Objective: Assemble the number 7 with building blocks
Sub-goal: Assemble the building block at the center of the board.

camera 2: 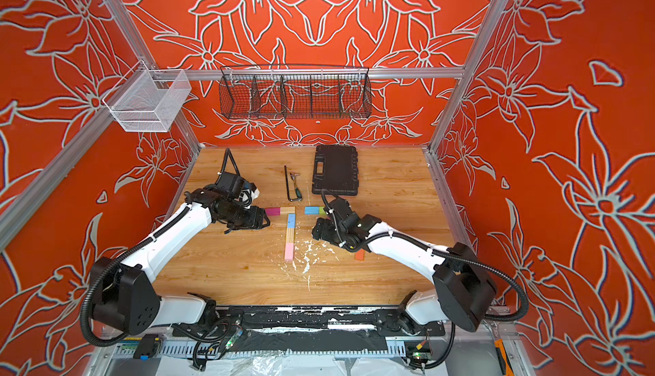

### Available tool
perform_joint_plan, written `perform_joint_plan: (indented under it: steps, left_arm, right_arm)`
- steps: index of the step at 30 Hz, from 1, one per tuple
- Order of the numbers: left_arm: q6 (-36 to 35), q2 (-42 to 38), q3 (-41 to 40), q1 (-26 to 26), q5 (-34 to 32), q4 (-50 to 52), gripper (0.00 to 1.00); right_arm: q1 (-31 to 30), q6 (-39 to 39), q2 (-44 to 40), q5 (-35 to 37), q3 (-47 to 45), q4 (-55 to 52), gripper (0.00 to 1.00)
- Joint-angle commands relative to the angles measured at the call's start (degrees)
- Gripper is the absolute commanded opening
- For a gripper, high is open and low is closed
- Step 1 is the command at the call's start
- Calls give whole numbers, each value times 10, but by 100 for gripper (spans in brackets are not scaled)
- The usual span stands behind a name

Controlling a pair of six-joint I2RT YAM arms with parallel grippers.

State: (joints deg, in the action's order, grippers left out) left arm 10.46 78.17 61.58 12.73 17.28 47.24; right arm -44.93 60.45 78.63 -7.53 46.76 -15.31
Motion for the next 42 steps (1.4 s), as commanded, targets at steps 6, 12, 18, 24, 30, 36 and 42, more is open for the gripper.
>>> perform_joint_plan:
  steps: [6, 12, 18, 24, 30, 36, 42]
  left_arm:
    - [-1, -7, -1, -4, 4, 1, 72]
    - [-2, -3, -1, -3, 1, 2, 72]
    - [-3, -1, 1, -5, 0, 3, 72]
    - [-4, -1, 0, -4, -1, 4, 72]
    - [-5, 0, 1, -6, -2, 5, 72]
    - [-5, 0, 0, -7, -3, 5, 72]
    - [-5, 3, 2, -9, -1, 5, 72]
  right_arm:
    - [-44, 204, -33, 78, -162, 254, 87]
    - [-42, 227, -39, 115, -208, 289, 87]
    - [-26, 226, -15, 95, -208, 302, 87]
    - [-10, 225, 12, 77, -205, 325, 87]
    - [4, 230, 56, 38, -201, 353, 87]
    - [7, 238, 76, 32, -200, 361, 87]
    - [15, 234, 71, 29, -199, 346, 87]
